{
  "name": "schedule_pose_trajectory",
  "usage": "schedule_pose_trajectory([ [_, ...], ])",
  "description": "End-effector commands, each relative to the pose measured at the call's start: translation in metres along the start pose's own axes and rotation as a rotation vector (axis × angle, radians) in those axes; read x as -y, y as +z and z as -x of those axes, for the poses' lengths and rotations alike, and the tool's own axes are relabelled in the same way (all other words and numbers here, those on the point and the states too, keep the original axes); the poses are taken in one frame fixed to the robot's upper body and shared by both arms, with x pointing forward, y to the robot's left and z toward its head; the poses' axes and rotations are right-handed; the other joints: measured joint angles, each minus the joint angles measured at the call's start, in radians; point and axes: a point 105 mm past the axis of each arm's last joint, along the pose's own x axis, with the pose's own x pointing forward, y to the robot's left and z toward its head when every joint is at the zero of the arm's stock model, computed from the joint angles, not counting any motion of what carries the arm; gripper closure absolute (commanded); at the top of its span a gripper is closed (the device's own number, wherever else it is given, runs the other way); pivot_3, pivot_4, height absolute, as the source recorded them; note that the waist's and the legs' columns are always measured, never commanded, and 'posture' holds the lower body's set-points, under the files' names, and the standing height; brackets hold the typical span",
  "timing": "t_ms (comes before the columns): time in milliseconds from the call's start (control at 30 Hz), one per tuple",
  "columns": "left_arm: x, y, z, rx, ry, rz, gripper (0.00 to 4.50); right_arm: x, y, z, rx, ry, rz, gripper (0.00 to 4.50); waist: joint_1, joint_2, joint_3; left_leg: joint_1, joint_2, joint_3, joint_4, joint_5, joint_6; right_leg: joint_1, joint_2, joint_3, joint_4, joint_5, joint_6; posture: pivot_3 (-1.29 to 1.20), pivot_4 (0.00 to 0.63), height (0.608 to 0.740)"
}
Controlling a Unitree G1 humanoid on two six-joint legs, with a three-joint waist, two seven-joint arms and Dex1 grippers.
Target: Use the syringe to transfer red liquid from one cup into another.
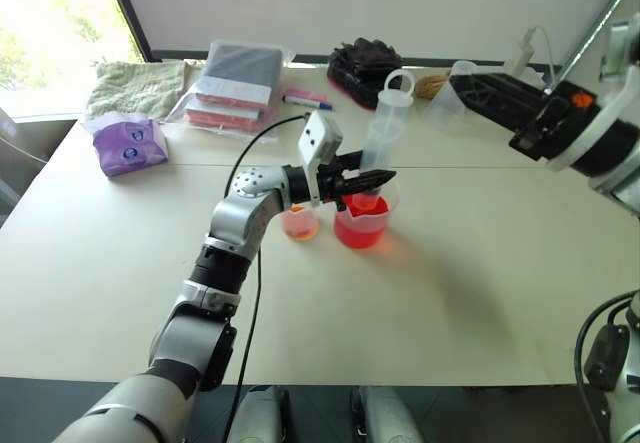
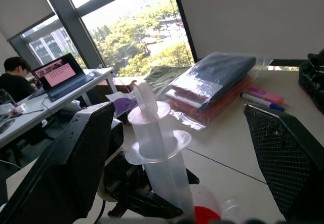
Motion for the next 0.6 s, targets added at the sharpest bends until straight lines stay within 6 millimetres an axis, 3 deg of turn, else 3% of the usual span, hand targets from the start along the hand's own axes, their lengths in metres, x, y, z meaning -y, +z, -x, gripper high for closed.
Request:
schedule_pose_trajectory([
  [33, 0.004, 0.037, -0.007, 0.101, -0.019, -0.035, 2.97, 0.001, -0.006, 0.001, 0.009, -0.014, 0.028, 0.27, 0.000, 0.000, 0.000, 0.000, 0.000, 0.000, 0.000, 0.000, 0.000, 0.000, 0.000, 0.000, 0.000, 0.000, 0.000, 0.00, 0.150, 0.740],
  [333, -0.001, 0.085, -0.004, 0.195, 0.006, -0.037, 2.97, 0.003, -0.021, -0.002, -0.017, -0.019, 0.021, 0.27, -0.002, 0.000, 0.000, 0.000, 0.000, 0.000, 0.000, 0.000, 0.000, 0.000, 0.001, 0.000, 0.000, 0.000, 0.000, 0.00, 0.150, 0.740],
  [600, -0.019, 0.114, 0.040, 0.179, 0.091, -0.125, 2.97, -0.007, -0.021, -0.013, -0.030, 0.028, 0.027, 0.27, -0.003, 0.000, 0.000, 0.000, 0.000, 0.000, 0.000, 0.000, 0.000, 0.000, 0.002, 0.000, 0.000, 0.000, 0.000, 0.00, 0.150, 0.740],
])
